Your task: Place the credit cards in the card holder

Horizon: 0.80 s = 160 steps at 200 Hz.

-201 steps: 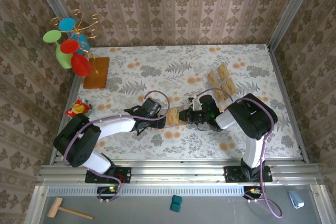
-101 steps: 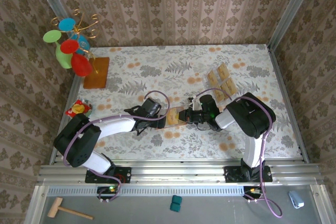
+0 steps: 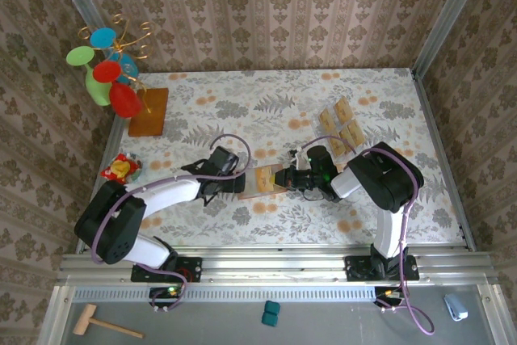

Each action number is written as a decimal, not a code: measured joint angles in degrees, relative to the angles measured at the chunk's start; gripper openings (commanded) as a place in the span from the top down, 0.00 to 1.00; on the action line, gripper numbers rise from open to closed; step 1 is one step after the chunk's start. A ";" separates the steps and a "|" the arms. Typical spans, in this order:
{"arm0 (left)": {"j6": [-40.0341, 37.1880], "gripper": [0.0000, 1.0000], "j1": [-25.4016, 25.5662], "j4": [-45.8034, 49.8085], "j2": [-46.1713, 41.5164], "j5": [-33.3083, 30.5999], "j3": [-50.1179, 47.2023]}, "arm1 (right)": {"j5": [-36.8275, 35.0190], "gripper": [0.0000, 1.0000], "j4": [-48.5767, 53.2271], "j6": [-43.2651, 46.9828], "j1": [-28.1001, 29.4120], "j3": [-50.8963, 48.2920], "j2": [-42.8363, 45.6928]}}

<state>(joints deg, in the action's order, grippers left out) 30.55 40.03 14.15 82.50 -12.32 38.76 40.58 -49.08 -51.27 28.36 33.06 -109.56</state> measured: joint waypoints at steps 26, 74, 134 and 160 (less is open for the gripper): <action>0.74 0.00 0.00 0.55 0.00 -0.26 -0.13 | -0.07 1.00 0.46 0.02 -0.02 0.00 0.22; 1.29 0.00 0.00 0.50 0.09 -0.42 -1.42 | -0.72 1.00 3.10 0.04 -0.15 -0.02 1.68; 1.40 0.00 -0.02 0.42 0.37 -0.39 -1.51 | -1.16 1.00 6.03 0.09 -0.26 0.13 2.60; 1.40 0.00 0.00 0.42 0.48 -0.39 -1.51 | -1.05 1.00 7.26 0.09 -0.26 0.74 2.58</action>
<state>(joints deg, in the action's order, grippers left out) 31.94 40.03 14.57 82.98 -12.71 37.26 39.53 -41.82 -51.18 28.10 33.80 -106.98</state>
